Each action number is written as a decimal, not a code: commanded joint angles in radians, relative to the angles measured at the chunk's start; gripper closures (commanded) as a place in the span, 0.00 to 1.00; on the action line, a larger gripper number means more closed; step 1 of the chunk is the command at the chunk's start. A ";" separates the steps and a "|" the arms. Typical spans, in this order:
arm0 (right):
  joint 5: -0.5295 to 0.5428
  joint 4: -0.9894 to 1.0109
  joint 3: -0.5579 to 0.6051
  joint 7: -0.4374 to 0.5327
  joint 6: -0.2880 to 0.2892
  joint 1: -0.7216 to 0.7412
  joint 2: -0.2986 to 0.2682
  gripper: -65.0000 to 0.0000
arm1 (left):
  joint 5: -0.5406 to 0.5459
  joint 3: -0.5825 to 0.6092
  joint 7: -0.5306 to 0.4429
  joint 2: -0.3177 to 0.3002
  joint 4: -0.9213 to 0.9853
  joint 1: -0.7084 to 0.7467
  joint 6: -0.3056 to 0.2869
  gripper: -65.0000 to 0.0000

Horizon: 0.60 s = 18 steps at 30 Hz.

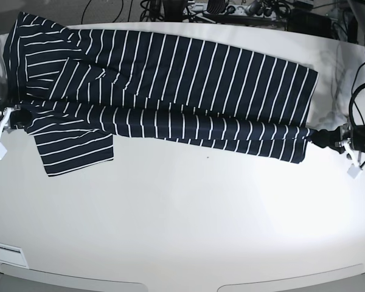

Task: Fold the T-shirt properly
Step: 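Open both grippers and withdraw them from the folded hem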

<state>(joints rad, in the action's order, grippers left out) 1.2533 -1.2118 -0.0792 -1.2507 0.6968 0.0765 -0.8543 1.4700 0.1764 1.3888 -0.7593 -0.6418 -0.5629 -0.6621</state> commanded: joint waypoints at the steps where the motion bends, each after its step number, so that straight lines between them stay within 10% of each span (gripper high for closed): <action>1: -0.001 -0.012 -0.010 -0.003 0.001 0.015 -0.028 1.00 | 0.014 -0.006 0.008 -0.028 -0.013 -0.026 0.003 1.00; 8: -0.001 -0.012 -0.010 -0.003 0.001 0.015 -0.008 1.00 | 0.014 -0.006 0.008 -0.027 -0.013 -0.026 0.004 0.98; 12: 0.000 -0.012 -0.010 -0.003 0.001 0.018 -0.008 0.78 | 0.014 -0.006 0.008 -0.028 -0.013 -0.025 0.045 0.45; 18: 0.076 -0.014 -0.011 -0.003 0.001 0.023 -0.032 0.67 | 0.014 -0.006 0.008 -0.034 -0.013 -0.064 0.083 0.37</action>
<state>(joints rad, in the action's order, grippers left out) 1.3182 -1.2118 -0.0792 -1.2587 0.6964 0.0788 -0.8509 1.4628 0.1757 1.3922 -0.7654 -0.6418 -0.5934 -0.5819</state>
